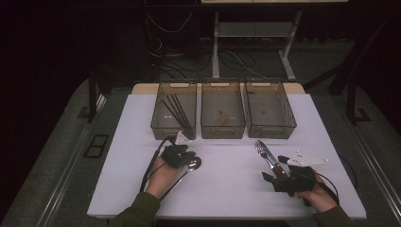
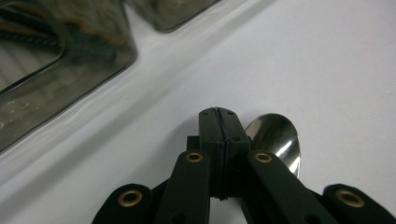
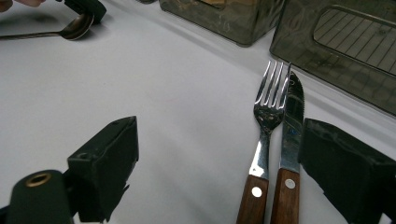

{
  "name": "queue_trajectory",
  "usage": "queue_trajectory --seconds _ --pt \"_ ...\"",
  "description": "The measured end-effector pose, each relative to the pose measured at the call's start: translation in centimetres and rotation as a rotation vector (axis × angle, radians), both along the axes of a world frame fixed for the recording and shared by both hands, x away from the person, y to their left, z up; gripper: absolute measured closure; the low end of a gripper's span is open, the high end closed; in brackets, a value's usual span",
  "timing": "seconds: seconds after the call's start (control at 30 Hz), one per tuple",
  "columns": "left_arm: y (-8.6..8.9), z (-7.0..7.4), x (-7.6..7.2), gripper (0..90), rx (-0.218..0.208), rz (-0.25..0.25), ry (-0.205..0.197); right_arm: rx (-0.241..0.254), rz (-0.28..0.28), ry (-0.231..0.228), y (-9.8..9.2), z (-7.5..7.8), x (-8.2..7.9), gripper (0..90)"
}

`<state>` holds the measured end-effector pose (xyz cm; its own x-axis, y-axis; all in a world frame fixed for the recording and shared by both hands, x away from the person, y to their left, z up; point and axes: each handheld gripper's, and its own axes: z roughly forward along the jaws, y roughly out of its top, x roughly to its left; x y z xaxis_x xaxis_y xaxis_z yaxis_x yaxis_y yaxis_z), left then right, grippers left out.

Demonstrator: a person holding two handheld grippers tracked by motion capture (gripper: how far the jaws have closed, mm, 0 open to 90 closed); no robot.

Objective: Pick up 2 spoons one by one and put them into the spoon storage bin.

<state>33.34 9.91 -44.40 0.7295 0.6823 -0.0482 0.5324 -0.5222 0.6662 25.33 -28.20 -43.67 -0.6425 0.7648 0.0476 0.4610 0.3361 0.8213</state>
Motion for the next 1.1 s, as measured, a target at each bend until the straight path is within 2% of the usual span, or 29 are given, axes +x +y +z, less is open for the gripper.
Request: queue_trajectory --seconds 0.2,0.3,0.47,0.57,0.63,0.8,1.1 --pt "-0.1 0.0 -0.1 88.7 0.000 -0.011 -0.008 0.000 0.000 0.000 0.0 0.0 0.0 12.7" --pt "0.6 0.3 0.0 80.8 -0.020 0.000 -0.026 0.000 0.000 0.000 0.0 0.0 0.0 12.7" --pt "1.8 0.9 -0.6 67.8 -0.078 -0.006 -0.035 0.000 0.002 0.002 0.0 0.0 0.0 12.7" --pt "2.2 1.0 -0.9 60.0 -0.137 -0.025 -0.017 -0.001 0.002 0.004 0.0 0.0 0.0 12.7" --pt "2.3 0.8 -1.0 54.7 -0.175 -0.043 0.014 -0.002 0.002 0.003 0.0 0.0 0.0 12.7" --pt "1.9 0.3 -0.9 49.6 -0.146 -0.088 0.045 -0.004 0.002 0.004 0.0 0.0 0.0 12.7" --pt "1.5 -0.1 -1.0 50.6 -0.101 -0.107 0.048 -0.002 0.001 0.004 0.0 0.0 0.0 12.7"
